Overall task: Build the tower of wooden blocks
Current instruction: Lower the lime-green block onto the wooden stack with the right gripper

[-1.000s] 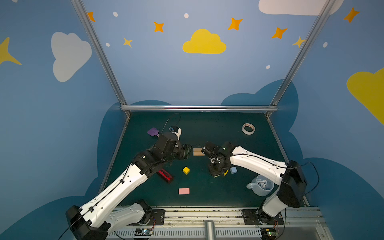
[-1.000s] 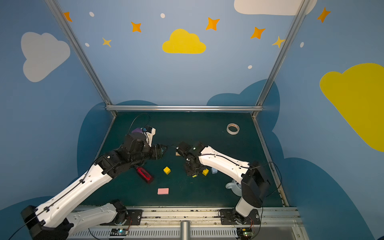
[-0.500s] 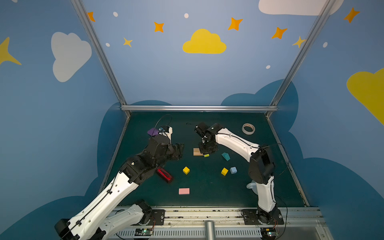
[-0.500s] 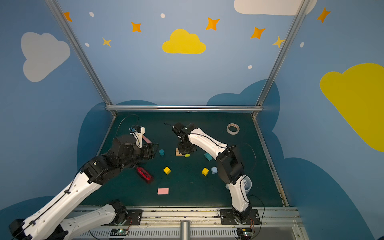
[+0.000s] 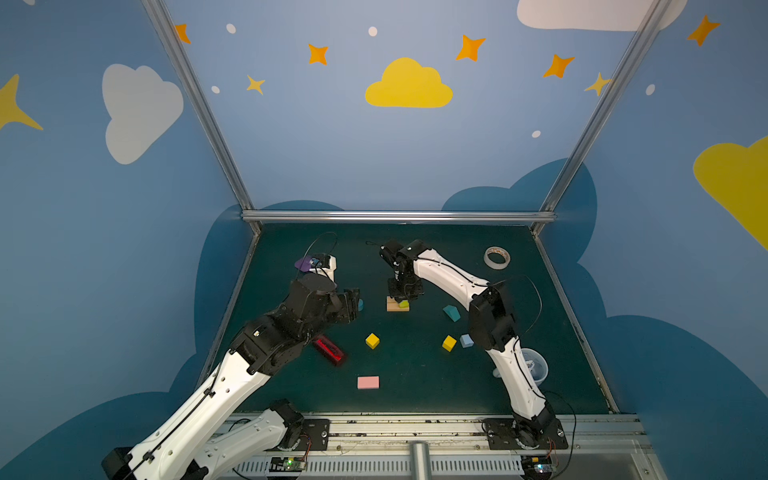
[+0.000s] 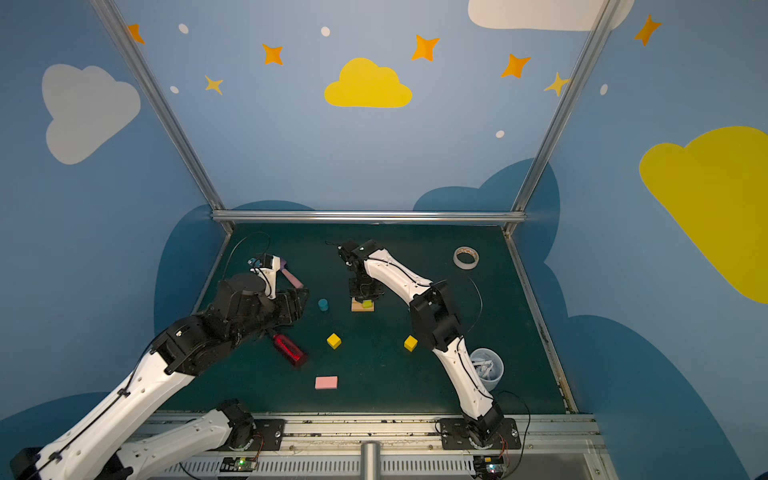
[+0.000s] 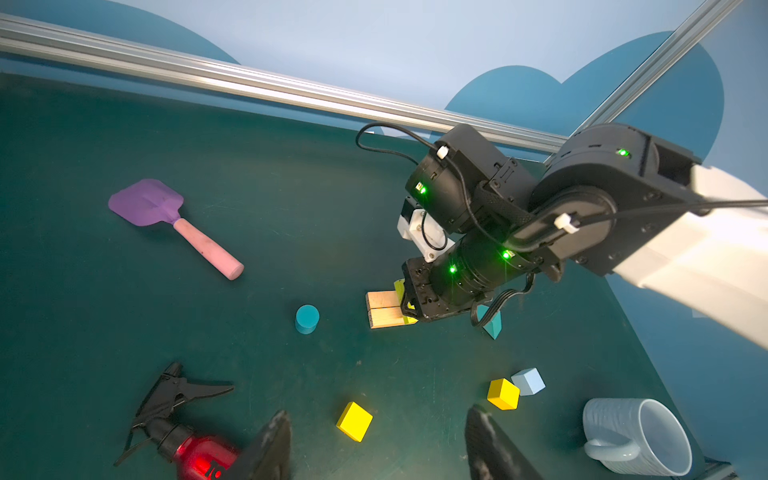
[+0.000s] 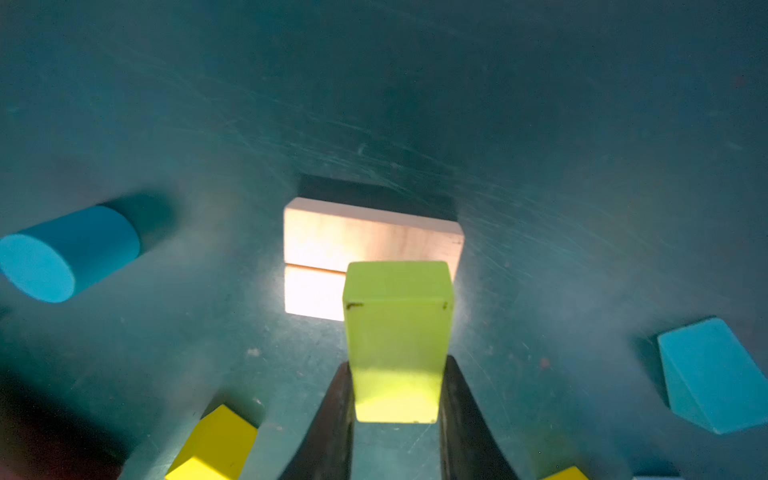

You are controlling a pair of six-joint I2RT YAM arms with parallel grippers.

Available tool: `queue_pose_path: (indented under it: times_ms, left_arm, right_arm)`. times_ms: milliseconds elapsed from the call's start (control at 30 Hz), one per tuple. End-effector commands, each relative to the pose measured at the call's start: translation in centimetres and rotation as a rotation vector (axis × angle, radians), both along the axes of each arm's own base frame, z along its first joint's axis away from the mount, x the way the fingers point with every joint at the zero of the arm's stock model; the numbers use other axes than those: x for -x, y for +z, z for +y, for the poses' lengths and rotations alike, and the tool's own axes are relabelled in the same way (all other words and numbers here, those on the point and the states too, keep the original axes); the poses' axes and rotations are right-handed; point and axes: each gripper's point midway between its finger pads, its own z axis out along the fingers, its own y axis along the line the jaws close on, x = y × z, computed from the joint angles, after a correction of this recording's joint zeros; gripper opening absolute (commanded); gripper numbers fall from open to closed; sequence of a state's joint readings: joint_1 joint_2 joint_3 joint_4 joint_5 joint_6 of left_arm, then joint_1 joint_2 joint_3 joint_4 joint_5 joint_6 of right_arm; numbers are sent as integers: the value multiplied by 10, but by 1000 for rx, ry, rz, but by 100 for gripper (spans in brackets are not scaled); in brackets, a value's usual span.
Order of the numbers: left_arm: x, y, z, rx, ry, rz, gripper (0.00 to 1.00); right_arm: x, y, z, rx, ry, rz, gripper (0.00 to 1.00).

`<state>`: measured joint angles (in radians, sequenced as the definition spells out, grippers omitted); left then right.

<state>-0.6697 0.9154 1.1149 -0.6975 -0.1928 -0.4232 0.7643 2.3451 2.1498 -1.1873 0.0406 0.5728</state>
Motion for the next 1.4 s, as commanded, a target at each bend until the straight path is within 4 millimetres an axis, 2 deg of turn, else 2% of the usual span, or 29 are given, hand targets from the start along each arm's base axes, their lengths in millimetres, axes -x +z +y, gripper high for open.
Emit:
queue_pose_path:
  times_ms: [0,300,767,1367]
  left_arm:
    - [1,11,5,-11,9,-16,67]
    - [2,6,5,-32,-1,-1,67]
    - [1,3,4,-29,-7,9,68]
    - [1,2,2,-32,-15,12,69]
  right_arm:
    - [4,0,-8,26,-54,34,0]
    - [2,-4,1,11,-73,44,0]
    - [2,-16,2,25,-84,58,2]
    - [-2,-20,0,37,-88,60,4]
